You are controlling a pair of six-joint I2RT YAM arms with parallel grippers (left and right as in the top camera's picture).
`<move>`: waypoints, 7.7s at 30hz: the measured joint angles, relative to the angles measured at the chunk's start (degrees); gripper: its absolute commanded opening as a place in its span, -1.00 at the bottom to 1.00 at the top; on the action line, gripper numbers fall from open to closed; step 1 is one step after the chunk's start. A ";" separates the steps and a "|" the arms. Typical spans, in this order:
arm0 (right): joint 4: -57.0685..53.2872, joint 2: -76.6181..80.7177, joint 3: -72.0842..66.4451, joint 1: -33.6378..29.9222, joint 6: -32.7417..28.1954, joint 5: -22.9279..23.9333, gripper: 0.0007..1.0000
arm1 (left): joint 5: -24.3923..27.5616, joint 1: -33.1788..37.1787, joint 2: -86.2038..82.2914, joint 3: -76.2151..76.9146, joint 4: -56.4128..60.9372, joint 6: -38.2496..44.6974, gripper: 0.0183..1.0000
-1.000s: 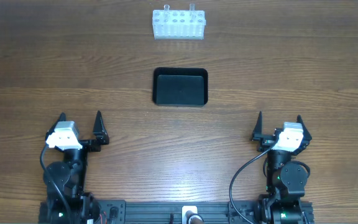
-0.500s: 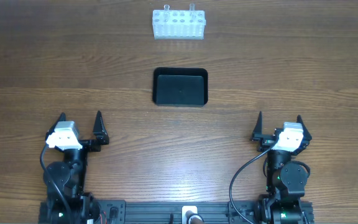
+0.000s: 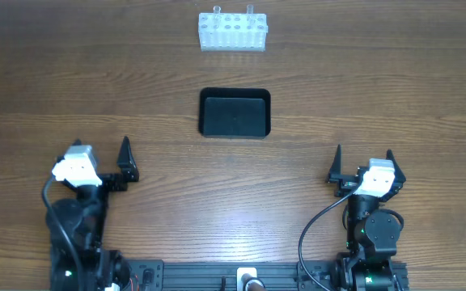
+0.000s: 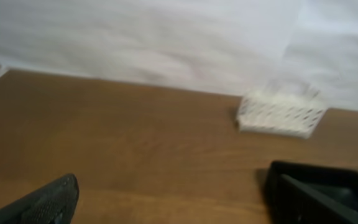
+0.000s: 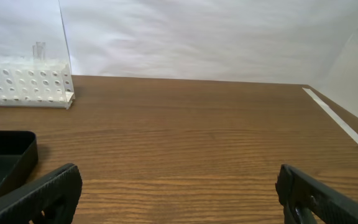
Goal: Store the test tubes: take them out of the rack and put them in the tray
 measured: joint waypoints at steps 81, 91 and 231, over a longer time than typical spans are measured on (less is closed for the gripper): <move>0.00 -0.07 0.00 0.00 0.02 0.00 0.98 | -8.87 -24.13 124.41 120.58 -37.92 -11.23 0.78; 0.00 -0.07 0.00 0.00 0.02 0.00 0.99 | -9.03 -24.15 125.15 120.72 -36.11 -10.56 0.72; 0.00 -0.07 0.00 0.00 0.02 0.02 0.98 | -1.44 -28.52 107.58 121.46 -82.38 -15.19 -0.91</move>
